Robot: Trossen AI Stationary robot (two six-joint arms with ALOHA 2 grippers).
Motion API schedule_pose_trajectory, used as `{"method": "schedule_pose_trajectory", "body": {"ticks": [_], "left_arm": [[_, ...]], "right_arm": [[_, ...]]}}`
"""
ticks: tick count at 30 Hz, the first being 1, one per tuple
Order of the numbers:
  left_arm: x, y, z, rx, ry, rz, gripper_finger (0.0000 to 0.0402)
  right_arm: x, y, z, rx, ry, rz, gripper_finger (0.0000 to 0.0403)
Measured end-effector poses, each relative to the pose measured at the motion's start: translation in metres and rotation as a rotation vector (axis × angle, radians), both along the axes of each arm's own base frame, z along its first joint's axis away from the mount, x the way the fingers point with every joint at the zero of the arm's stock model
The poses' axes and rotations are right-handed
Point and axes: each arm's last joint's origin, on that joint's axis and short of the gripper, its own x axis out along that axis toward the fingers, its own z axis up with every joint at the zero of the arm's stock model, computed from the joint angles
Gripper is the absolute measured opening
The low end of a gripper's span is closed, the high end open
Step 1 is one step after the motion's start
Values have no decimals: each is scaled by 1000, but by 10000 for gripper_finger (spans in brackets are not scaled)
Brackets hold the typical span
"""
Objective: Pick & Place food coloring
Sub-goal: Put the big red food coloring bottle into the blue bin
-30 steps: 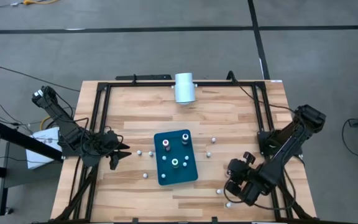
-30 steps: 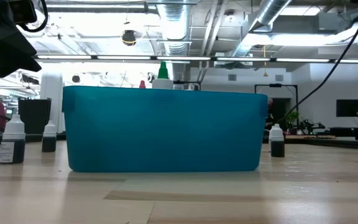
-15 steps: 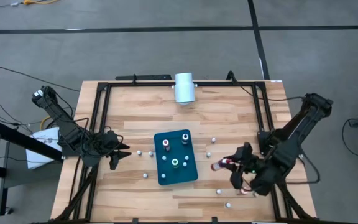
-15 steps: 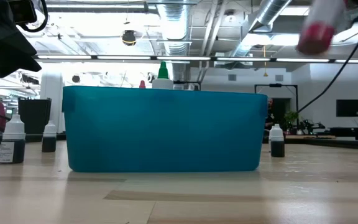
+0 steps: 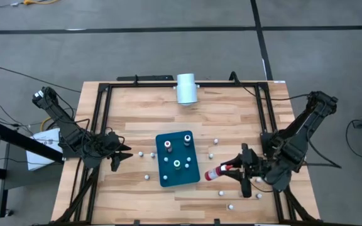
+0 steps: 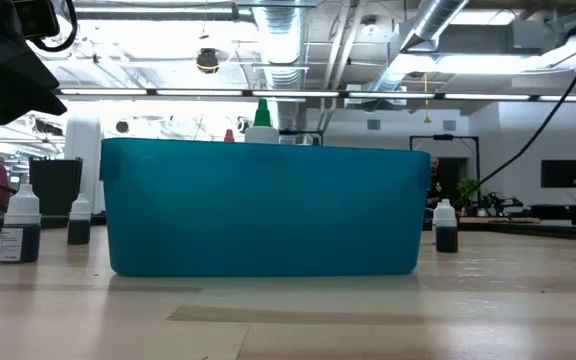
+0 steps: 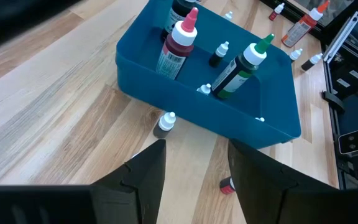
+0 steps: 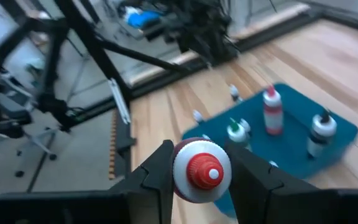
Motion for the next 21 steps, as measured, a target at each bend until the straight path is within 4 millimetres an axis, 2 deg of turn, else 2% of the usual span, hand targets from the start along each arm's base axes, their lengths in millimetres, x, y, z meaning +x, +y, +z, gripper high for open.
{"method": "schedule_pose_trajectory", "body": {"ticks": [7, 21], "left_arm": [[0, 0, 0, 0, 0, 0, 165], [0, 0, 0, -1, 2, -3, 165]], "right_arm": [[8, 1, 12, -5, -94, 45, 107], [19, -9, 13, 0, -93, 33, 107]]}}
